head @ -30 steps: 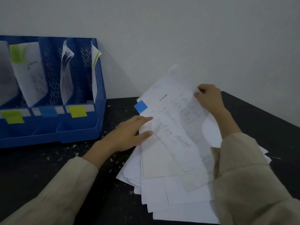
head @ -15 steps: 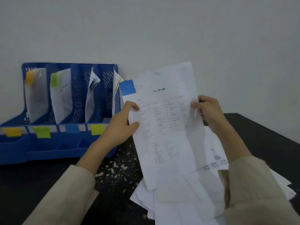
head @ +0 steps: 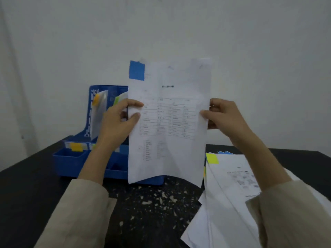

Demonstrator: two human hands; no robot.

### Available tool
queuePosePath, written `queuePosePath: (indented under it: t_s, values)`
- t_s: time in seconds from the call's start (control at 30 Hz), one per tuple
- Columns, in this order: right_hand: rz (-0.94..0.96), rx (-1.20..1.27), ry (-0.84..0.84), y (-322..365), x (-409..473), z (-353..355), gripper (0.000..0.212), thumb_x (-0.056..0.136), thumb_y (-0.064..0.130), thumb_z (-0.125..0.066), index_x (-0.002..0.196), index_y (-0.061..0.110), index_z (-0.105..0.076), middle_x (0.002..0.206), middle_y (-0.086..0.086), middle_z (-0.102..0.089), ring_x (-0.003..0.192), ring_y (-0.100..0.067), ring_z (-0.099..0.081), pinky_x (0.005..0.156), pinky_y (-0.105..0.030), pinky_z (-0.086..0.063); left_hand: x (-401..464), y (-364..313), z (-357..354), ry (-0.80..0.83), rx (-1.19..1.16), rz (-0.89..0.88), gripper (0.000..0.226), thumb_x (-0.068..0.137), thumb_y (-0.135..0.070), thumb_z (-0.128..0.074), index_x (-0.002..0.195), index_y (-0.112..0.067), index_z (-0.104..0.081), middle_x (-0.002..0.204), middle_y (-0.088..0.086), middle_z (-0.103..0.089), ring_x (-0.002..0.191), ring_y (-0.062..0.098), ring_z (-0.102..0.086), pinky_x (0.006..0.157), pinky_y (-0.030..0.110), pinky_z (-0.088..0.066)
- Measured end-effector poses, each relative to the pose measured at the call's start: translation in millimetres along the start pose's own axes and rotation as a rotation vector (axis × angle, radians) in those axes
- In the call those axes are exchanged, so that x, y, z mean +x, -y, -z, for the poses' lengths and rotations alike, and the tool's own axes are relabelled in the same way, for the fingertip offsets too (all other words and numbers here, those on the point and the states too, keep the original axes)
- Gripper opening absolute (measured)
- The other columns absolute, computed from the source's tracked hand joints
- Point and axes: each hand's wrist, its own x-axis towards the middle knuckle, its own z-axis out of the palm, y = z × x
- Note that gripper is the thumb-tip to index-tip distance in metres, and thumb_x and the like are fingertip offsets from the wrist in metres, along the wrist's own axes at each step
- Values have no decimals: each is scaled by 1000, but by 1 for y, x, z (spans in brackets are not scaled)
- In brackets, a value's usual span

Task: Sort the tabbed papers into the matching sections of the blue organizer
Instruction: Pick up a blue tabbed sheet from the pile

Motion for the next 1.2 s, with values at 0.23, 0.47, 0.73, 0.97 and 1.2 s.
queuePosePath:
  t_s: [0.23, 0.47, 0.73, 0.97, 1.2]
  values:
    - [119, 6, -6, -9, 12, -87, 15, 91, 9, -55, 90, 22, -62, 91, 1, -68, 84, -13, -64, 79, -28, -56, -2, 8, 60, -197, 232, -59, 29, 85, 0, -62, 97, -25, -68, 102, -11, -66, 88, -9, -58, 81, 6, -46]
    - [110, -130, 41, -35, 11, -142, 37, 93, 20, -56, 129, 23, -49, 124, -4, -41, 119, -15, -41, 93, -12, -28, -8, 14, 101, -434, 222, 26, 28, 85, -2, -61, 95, -26, -71, 92, -11, -69, 89, -4, -63, 88, 14, -48]
    - [106, -160, 243, -39, 5, -163, 53, 96, 30, -50, 146, 30, -30, 157, -2, -8, 143, -15, -12, 111, -27, -18, -13, 16, 125, -623, 249, 84, 28, 86, -5, -61, 100, -28, -68, 92, -17, -64, 79, -20, -57, 81, 4, -46]
    - [75, -170, 266, -44, 7, -156, 60, 98, 28, -46, 150, 18, -17, 157, 3, -16, 143, -11, -15, 111, -20, -12, -9, 8, 111, -716, 243, 31, 29, 91, -5, -55, 114, -17, -66, 107, -14, -60, 98, -6, -55, 90, 5, -43]
    - [57, -102, 259, -44, 7, -155, 58, 99, 25, -46, 149, 16, -20, 155, 1, -21, 141, -16, -25, 116, -37, -22, -4, -3, 78, -872, 380, -236, 29, 93, -5, -50, 119, -1, -63, 110, -1, -60, 99, 1, -54, 85, -5, -34]
